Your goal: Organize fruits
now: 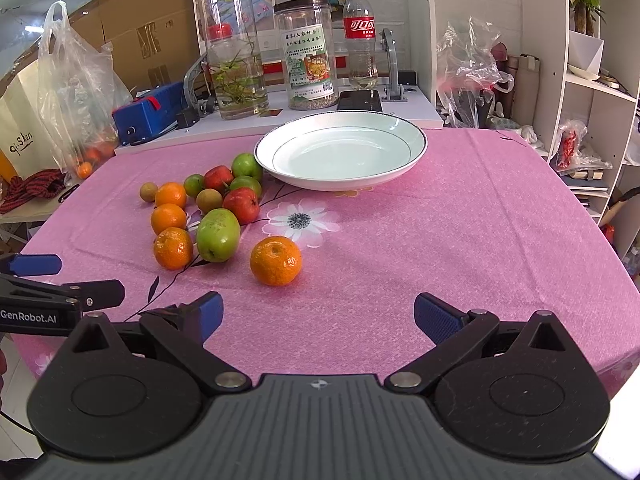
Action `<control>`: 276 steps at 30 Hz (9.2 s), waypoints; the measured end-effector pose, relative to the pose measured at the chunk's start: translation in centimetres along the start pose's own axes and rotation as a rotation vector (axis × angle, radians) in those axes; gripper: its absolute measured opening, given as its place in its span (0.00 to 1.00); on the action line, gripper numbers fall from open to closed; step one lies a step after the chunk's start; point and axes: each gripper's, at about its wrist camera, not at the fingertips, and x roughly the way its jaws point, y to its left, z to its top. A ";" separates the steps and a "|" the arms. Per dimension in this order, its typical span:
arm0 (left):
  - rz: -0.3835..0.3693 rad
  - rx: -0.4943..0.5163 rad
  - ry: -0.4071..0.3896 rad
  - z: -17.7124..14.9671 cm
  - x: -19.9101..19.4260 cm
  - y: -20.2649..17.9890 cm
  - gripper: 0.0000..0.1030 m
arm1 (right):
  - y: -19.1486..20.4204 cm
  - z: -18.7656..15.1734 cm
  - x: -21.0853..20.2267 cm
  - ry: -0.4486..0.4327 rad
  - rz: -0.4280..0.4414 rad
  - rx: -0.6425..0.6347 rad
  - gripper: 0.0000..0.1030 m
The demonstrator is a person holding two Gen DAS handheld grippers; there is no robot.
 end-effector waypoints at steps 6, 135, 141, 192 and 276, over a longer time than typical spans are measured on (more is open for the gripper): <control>-0.002 0.001 0.000 0.0 0.0 0.0 1.00 | 0.0 0.1 -0.1 -0.002 -0.002 0.000 1.00; -0.361 0.195 0.023 16.8 17.8 -5.8 0.99 | -7.8 10.7 14.1 -0.069 0.024 -0.053 0.63; -0.367 0.194 0.037 16.8 18.7 -5.9 0.99 | -8.0 10.8 14.9 -0.063 0.029 -0.053 0.63; -0.204 -0.128 -0.048 3.5 4.0 6.1 1.00 | 5.8 2.5 8.2 -0.029 0.174 -0.167 0.73; -0.375 0.169 -0.003 14.3 15.7 -5.9 1.00 | -4.9 8.8 12.8 -0.067 0.021 -0.163 0.72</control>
